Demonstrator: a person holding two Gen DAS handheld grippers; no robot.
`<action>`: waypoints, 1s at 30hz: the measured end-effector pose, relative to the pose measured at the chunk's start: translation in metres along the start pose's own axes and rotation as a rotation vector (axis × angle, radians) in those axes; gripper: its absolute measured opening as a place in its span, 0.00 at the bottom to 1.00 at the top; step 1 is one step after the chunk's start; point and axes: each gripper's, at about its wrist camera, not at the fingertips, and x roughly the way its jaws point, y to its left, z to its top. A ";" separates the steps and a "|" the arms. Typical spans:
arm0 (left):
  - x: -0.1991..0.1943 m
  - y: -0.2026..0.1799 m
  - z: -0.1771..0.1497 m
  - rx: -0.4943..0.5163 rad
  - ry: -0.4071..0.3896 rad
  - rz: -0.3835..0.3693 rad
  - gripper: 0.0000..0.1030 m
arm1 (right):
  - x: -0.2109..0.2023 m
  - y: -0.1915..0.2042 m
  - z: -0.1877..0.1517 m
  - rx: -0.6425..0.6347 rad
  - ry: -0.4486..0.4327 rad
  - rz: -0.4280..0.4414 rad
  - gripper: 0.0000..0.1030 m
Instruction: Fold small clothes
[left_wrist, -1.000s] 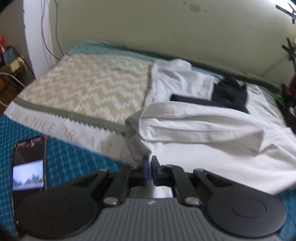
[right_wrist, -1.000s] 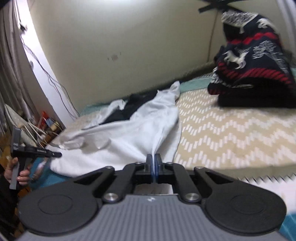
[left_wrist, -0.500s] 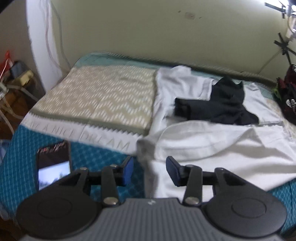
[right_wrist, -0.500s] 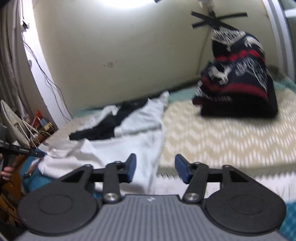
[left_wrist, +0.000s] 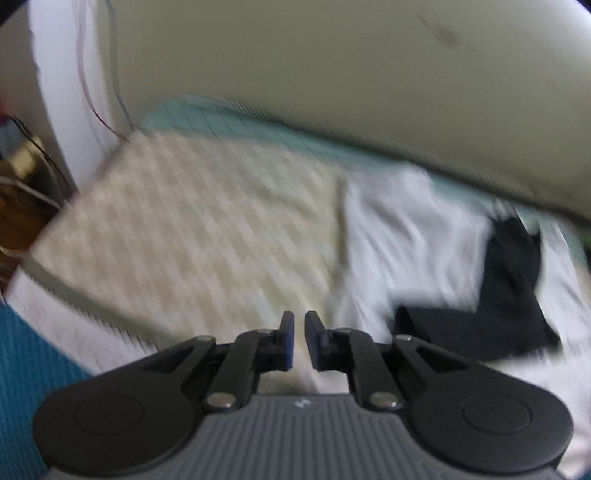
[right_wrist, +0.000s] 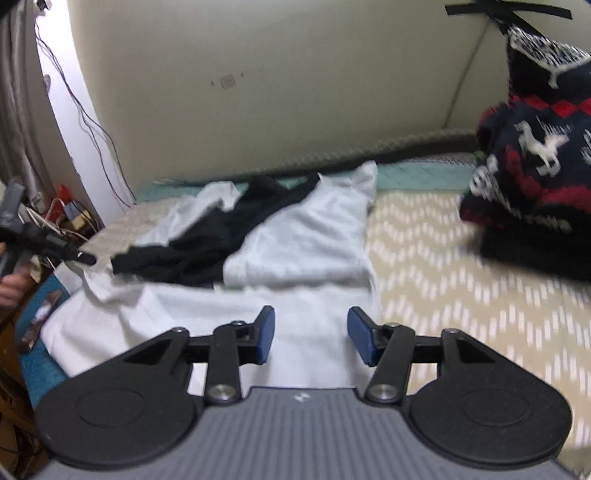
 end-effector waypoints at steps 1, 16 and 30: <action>0.001 0.002 0.010 -0.010 -0.015 0.025 0.12 | -0.001 0.000 0.008 -0.007 -0.012 0.006 0.49; 0.131 -0.109 0.114 0.207 -0.053 -0.051 0.75 | 0.133 -0.062 0.150 0.064 0.032 0.004 0.62; 0.158 -0.081 0.100 0.221 -0.020 -0.132 0.11 | 0.265 -0.035 0.166 -0.066 0.180 0.123 0.05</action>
